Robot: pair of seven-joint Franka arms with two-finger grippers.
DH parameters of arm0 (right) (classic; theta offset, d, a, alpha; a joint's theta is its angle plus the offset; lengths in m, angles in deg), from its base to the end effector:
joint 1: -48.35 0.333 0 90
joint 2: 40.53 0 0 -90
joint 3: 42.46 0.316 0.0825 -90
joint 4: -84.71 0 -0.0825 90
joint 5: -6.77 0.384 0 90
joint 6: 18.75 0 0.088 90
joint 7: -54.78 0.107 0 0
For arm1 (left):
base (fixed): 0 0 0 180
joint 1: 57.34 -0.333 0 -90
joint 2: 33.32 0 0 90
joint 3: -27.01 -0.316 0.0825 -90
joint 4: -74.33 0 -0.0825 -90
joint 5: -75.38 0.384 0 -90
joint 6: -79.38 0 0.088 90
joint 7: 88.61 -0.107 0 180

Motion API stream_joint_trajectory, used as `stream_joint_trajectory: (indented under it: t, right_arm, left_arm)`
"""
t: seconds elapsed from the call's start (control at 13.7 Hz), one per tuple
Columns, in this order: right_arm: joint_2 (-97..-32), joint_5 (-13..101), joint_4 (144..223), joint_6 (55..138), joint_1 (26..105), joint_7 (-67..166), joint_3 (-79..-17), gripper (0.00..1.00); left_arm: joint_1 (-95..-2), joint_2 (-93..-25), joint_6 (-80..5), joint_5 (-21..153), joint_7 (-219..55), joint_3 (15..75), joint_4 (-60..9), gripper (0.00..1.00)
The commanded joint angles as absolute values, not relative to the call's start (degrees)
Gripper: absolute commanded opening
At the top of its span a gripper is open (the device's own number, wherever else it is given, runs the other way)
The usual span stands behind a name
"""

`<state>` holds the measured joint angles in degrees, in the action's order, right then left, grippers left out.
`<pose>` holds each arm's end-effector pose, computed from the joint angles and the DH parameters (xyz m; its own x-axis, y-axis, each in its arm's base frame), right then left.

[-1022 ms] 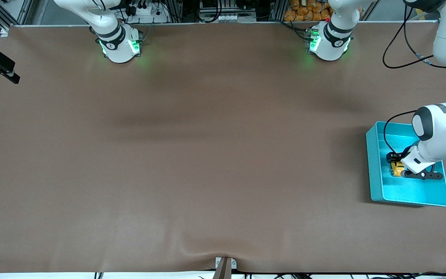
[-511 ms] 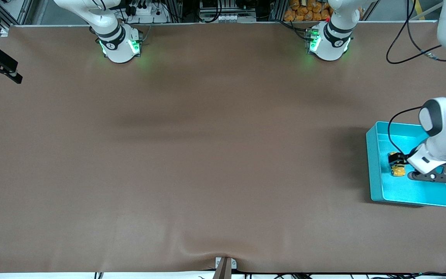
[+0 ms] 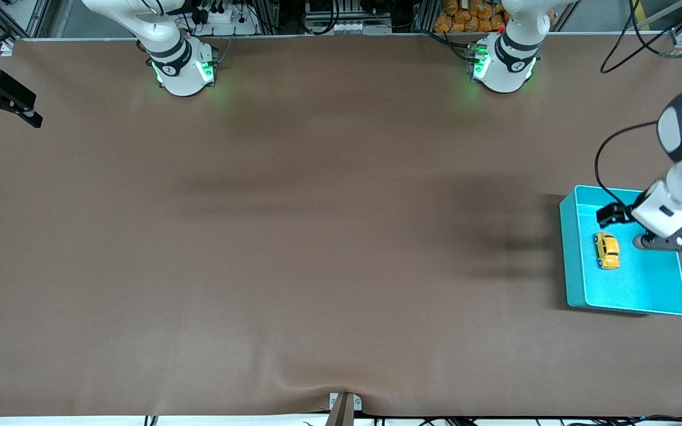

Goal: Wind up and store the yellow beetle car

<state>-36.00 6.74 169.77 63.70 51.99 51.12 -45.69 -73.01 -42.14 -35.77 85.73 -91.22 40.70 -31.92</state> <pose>0.5141 0.0021 0.6950 0.9969 0.0709 0.0336 0.0710 -0.9975 -0.0018 0.5999 0.0370 0.4408 0.9964 -0.0842 -0.0036 -0.0840 -0.9883 -0.1272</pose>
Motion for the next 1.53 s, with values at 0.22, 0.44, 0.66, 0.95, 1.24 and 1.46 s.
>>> stream_joint_trajectory:
  t: [0.22, 0.44, 0.66, 0.95, 1.24, 1.46]
  right_arm:
    - [-36.9, 6.6, 168.2, 63.4, 52.0, 49.9, -45.8, 1.00]
    - [-36.9, 6.6, 168.2, 63.3, 52.0, 49.9, -45.8, 1.00]
    - [-36.8, 6.6, 168.2, 62.9, 52.0, 50.0, -45.9, 1.00]
    - [-36.7, 6.5, 168.2, 62.7, 51.7, 49.8, -46.0, 1.00]
    - [-36.8, 6.5, 168.2, 62.8, 50.9, 46.9, -46.2, 1.00]
    - [-36.8, 6.6, 168.2, 62.8, 50.8, 46.9, -46.2, 1.00]
  left_arm:
    - [-57.7, -33.2, -26.5, 82.2, -82.5, 34.2, -32.3, 1.00]
    - [-54.0, -33.1, -17.3, 80.6, -84.8, 31.0, -25.4, 1.00]
    - [-54.0, -33.1, -9.7, 77.8, -88.2, 30.7, -19.4, 1.00]
    - [-54.9, -33.1, -1.7, 73.6, -91.2, 28.9, -12.3, 1.00]
    - [-54.8, -33.1, 0.0, 73.7, -92.6, 28.2, -10.2, 1.00]
    - [-54.9, -33.1, 0.0, 74.3, -91.9, 28.5, -10.3, 1.00]
